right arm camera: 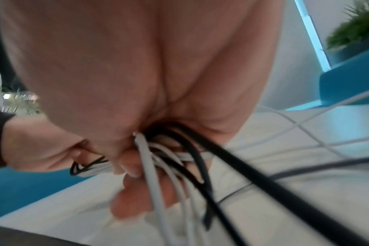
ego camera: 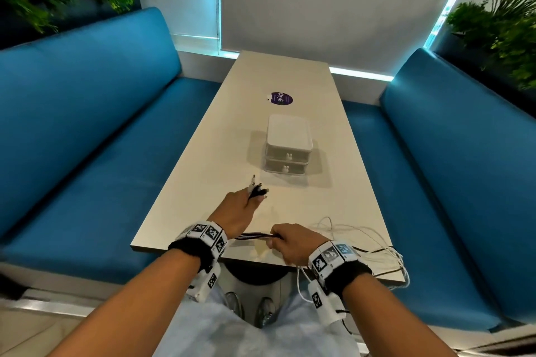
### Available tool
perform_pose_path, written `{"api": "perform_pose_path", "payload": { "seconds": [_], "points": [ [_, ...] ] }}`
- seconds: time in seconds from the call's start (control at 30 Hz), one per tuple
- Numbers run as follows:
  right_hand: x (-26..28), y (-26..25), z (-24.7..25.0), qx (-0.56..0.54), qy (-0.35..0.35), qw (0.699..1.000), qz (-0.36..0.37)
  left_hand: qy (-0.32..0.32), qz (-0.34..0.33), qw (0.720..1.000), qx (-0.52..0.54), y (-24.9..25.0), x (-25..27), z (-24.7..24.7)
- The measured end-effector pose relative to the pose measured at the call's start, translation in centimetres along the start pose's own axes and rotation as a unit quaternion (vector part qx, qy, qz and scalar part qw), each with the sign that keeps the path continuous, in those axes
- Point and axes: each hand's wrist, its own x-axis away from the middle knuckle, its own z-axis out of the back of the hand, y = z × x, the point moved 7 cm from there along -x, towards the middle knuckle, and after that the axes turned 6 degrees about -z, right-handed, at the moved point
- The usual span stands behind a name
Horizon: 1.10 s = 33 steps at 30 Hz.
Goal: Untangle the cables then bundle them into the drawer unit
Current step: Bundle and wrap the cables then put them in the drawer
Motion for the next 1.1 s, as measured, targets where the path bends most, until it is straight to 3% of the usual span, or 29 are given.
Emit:
{"api": "perform_pose_path", "payload": {
  "seconds": [0.17,0.4,0.5,0.73,0.9,1.03,1.1],
  "points": [
    [-1.2,0.4,0.1,0.081,0.058,0.995,-0.015,-0.128,-0.022,0.983,-0.128,-0.4,0.2,-3.5],
    [-1.5,0.9,0.6,0.063,0.061,0.996,-0.003,-0.185,-0.062,0.969,-0.154,1.2,1.9,-4.1],
    [-1.4,1.3,0.8,0.068,0.051,0.996,-0.001,-0.229,-0.063,0.945,-0.223,1.4,2.4,-5.0],
    [-0.1,2.8,2.2,0.125,0.135,0.983,-0.027,-0.175,-0.104,0.92,-0.334,2.0,1.8,-4.6],
    [0.4,3.6,1.7,0.123,0.118,0.984,-0.055,-0.165,-0.081,0.912,-0.366,1.5,1.7,-4.5],
    [0.0,3.3,1.4,0.121,0.129,0.982,-0.067,-0.173,-0.113,0.882,-0.423,2.3,1.5,-4.4],
    [0.0,3.1,1.2,0.085,0.122,0.987,-0.06,-0.188,-0.109,0.887,-0.408,2.3,1.8,-4.2]
  ]
}}
